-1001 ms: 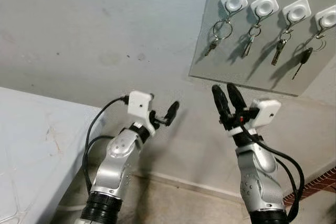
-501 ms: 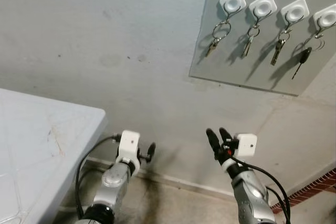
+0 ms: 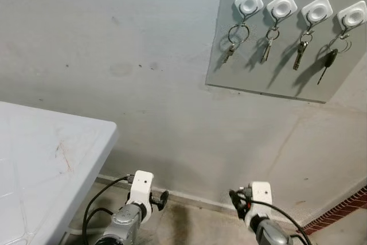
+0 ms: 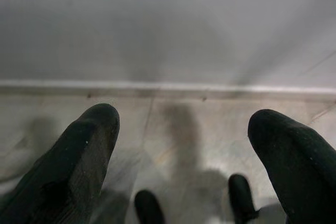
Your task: Hang keys on a hook
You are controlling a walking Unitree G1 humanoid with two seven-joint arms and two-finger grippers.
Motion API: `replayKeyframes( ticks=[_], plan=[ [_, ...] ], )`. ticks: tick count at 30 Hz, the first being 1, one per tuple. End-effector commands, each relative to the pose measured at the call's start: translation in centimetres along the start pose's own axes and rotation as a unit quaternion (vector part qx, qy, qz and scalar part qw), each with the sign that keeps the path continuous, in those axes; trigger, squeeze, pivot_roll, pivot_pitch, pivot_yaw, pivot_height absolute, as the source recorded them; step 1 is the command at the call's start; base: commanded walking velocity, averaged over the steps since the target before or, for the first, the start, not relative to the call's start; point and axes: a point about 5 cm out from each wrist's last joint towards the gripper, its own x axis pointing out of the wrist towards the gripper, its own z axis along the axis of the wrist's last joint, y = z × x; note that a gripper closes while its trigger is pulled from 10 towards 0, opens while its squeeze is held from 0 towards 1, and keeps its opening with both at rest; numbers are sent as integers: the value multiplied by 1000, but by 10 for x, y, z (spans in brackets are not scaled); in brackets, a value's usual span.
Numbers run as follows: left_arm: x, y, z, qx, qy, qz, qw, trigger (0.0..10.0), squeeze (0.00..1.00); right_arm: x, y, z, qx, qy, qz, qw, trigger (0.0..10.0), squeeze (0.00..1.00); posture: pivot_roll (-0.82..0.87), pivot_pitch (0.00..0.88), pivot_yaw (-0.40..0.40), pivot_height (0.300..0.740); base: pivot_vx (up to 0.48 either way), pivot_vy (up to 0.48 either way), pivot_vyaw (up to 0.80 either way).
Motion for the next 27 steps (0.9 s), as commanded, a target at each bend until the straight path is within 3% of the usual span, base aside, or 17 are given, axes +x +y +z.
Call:
replayKeyframes(
  ticks=[1, 12, 19, 27],
  plan=[
    [-2, 5, -8, 3, 22, 8, 1000, 10000, 0, -3, 0, -12, 2, 30, -9, 1000, 10000, 0, -112, 0, 54, 740, 0, 0, 0],
    [-6, 6, -20, -22, 37, 10, 999, 10000, 0, -11, -4, -32, -35, 89, -39, 995, 10000, 0, -111, 0, 45, 740, 0, 0, 0],
    [-9, 2, -33, -8, 52, 1, 999, 10000, 0, -16, -3, -45, -42, 121, -37, 991, 10000, 0, -97, 0, 20, 740, 0, 0, 0],
    [-12, 2, -41, -6, 62, 1, 998, 10000, 0, -23, -4, -58, -23, 146, -45, 988, 10000, 0, -92, 0, 19, 740, 0, 0, 0]
  ],
)
